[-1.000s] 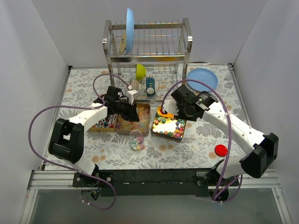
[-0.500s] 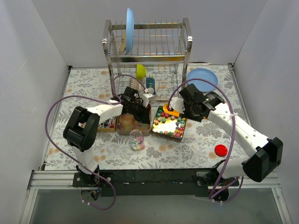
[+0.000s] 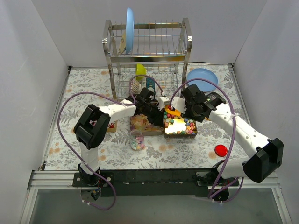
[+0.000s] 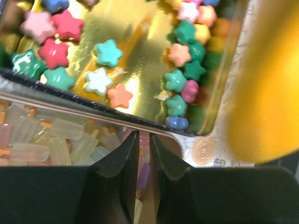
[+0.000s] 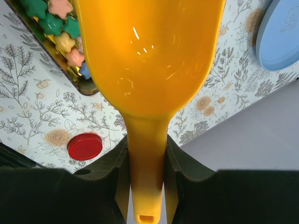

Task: Pack the candies
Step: Adjust the storage box at the center of the board, then adjust the spatula.

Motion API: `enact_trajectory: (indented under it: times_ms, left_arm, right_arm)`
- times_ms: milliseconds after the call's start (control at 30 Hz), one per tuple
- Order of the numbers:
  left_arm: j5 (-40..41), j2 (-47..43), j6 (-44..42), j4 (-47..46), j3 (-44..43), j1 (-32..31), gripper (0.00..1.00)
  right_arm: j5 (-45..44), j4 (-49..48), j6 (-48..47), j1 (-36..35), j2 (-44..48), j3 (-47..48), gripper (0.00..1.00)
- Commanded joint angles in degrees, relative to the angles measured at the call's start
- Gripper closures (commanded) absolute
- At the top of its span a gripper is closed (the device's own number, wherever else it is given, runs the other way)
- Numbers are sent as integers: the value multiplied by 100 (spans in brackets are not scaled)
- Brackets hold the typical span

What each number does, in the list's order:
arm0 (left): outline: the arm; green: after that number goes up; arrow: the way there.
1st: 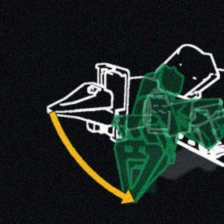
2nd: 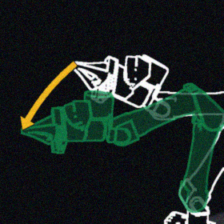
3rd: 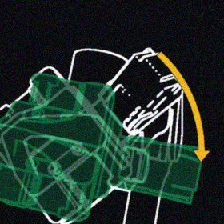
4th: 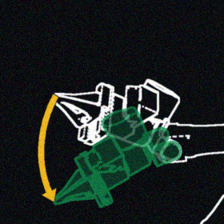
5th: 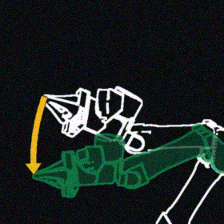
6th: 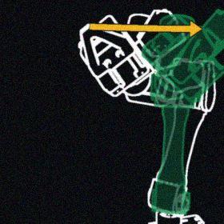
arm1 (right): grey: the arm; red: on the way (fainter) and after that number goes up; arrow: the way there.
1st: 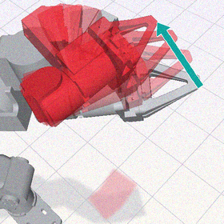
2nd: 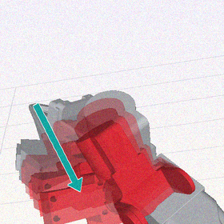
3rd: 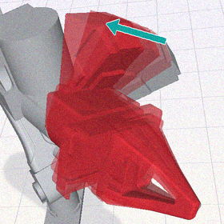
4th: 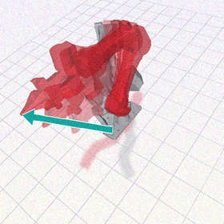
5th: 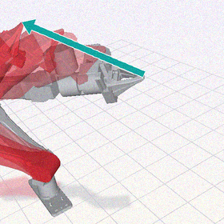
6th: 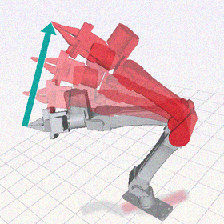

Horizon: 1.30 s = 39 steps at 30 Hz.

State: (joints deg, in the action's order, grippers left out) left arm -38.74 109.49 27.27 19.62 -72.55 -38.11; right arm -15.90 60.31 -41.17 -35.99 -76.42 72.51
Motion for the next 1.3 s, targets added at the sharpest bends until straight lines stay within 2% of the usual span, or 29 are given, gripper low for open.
enact_trajectory:
  times_ms: [0, 233, 333, 367, 400, 500, 533, 600, 633, 667, 700, 833, 900, 1033, 1267]
  left_arm:
    - [-371, -59, -20, -63, -356, -188, 85]
    - [-512, -428, 182, -2, -303, -294, 80]
    - [-47, -753, 104, 419, -330, -294, 64]
    - [233, -989, 43, 577, -321, -285, 57]
    - [366, -1104, -2, 866, -295, -276, 45]
    - [543, -1665, -2, 1280, -102, -66, 31]
    - [543, -1790, 76, 1342, -49, 126, 29]
    - [247, -2166, 462, 1387, 118, 425, 28]
    - [-25, -2265, 646, 1352, 162, 879, 28]
    - [-359, -2370, 1066, 1247, 328, 1128, 28]
    - [-1102, -2458, 1262, 985, 399, 1565, 28]
    - [-2319, -2687, 1957, 184, 742, 1938, 28]
    - [-2480, -2661, 2543, -332, 926, 1956, 28]
    - [-2752, -2547, 3125, -924, 1050, 1991, 27]
    - [-2849, -2187, 3495, -1311, 928, 1983, 27]
  right_arm:
    - [52, -160, 3, 30, 84, 35, 99]
    - [17, -160, -32, 74, 128, -88, 99]
    - [26, -134, -58, 92, 180, -184, 99]
    - [26, -169, -136, 101, 224, -246, 99]
    - [26, -274, -189, 101, 320, -385, 99]
    - [17, -624, -462, 101, 548, -650, 99]
    - [34, -722, -523, 92, 610, -807, 99]
    - [305, -837, -725, 101, 777, -879, 99]
    - [411, -1011, -770, 101, 830, -931, 99]
    - [465, -1117, -787, 101, 883, -958, 99]
    - [613, -1153, -796, 92, 883, -941, 99]
    - [816, -1118, -805, 13, 647, -686, 99]
    - [948, -1180, -857, -83, 533, -458, 99]
    - [852, -1189, -946, -347, 242, -133, 99]
    - [729, -1320, -849, -795, -83, 237, 99]
